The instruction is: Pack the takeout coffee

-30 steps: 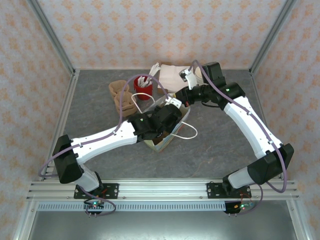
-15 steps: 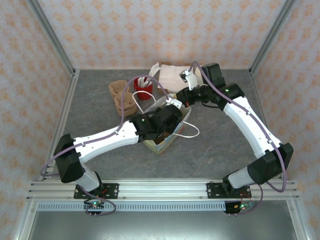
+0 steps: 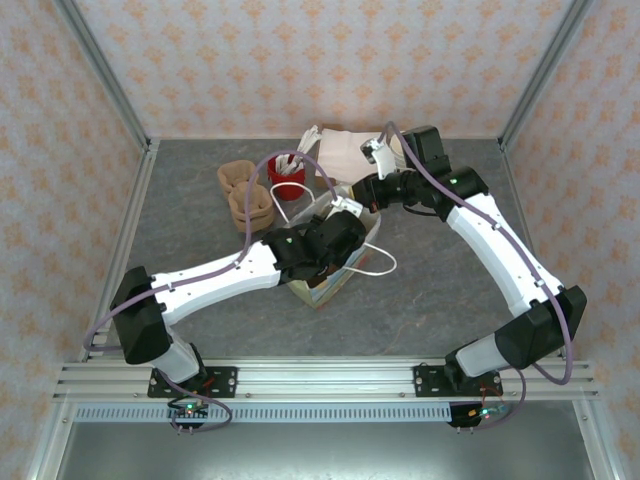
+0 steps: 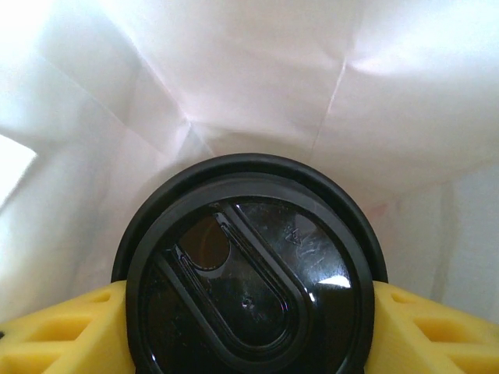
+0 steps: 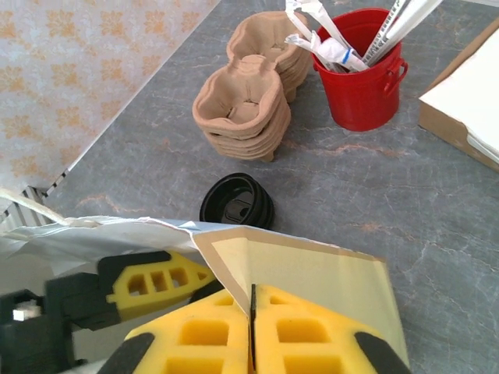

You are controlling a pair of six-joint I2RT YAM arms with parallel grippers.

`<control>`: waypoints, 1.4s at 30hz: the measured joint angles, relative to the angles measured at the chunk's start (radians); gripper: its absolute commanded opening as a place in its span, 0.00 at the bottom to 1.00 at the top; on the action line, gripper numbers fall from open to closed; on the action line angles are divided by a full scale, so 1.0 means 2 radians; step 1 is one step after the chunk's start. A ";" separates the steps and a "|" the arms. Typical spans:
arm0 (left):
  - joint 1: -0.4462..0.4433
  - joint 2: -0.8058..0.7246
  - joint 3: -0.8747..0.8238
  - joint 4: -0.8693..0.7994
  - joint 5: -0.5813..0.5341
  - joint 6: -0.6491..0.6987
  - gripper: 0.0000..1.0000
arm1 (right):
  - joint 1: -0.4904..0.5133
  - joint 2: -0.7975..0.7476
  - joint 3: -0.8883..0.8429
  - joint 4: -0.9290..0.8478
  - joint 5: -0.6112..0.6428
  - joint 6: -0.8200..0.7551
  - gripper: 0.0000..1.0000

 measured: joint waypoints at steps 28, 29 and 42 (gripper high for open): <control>0.014 0.018 0.000 -0.019 0.024 -0.002 0.65 | -0.023 -0.016 -0.011 -0.034 0.006 0.016 0.54; 0.014 0.018 0.000 -0.022 0.025 -0.002 0.65 | -0.023 -0.010 -0.006 -0.038 0.007 0.008 0.54; 0.018 0.018 0.000 -0.027 0.029 -0.003 0.65 | -0.031 0.052 0.046 -0.073 -0.030 -0.046 0.48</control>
